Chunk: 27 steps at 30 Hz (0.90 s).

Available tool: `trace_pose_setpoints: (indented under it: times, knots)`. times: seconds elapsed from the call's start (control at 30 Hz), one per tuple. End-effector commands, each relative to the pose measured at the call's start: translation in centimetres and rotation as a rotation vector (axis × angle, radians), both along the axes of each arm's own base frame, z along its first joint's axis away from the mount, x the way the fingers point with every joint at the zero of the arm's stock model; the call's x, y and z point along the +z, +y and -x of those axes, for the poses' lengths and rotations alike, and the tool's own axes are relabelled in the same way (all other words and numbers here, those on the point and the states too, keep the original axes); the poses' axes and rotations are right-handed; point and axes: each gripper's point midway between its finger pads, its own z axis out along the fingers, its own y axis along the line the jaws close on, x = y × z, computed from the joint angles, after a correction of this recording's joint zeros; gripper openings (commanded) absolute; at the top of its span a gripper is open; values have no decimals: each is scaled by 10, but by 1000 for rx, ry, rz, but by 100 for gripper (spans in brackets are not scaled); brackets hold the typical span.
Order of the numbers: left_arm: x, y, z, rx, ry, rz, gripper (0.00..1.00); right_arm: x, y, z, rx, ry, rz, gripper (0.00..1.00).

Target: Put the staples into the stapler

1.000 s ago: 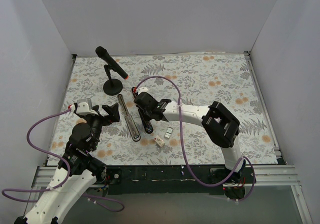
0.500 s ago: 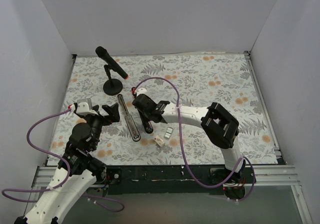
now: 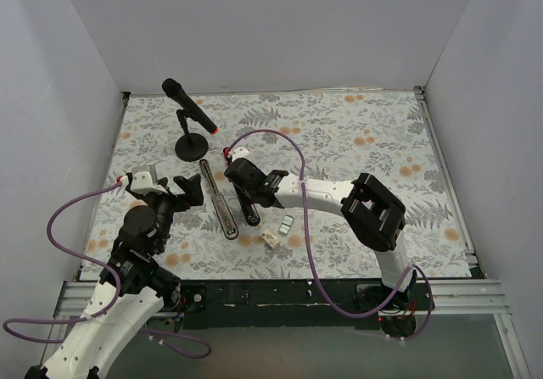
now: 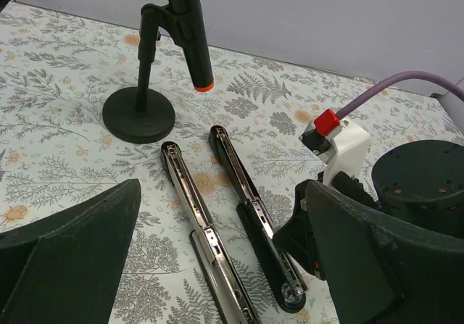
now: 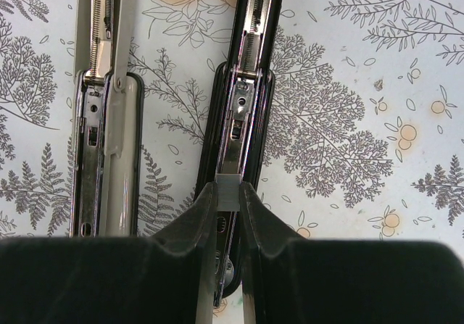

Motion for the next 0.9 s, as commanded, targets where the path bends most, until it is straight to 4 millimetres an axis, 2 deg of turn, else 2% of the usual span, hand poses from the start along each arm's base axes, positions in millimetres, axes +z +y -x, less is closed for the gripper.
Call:
trace_pose_setpoints:
  times: [0.0, 0.4, 0.7, 0.87]
  knots:
    - [-1, 0, -2, 1, -1, -6, 98, 16, 12, 1, 8, -16, -69, 19]
    - [-2, -2, -3, -7, 5, -11, 98, 9, 10, 0, 6, -8, -44, 19]
    - [-3, -3, -4, -8, 10, -12, 98, 13, 7, -1, -2, -24, -45, 19]
    - [-3, -3, -4, -10, 8, -11, 98, 7, 7, 0, 1, -13, -36, 19]
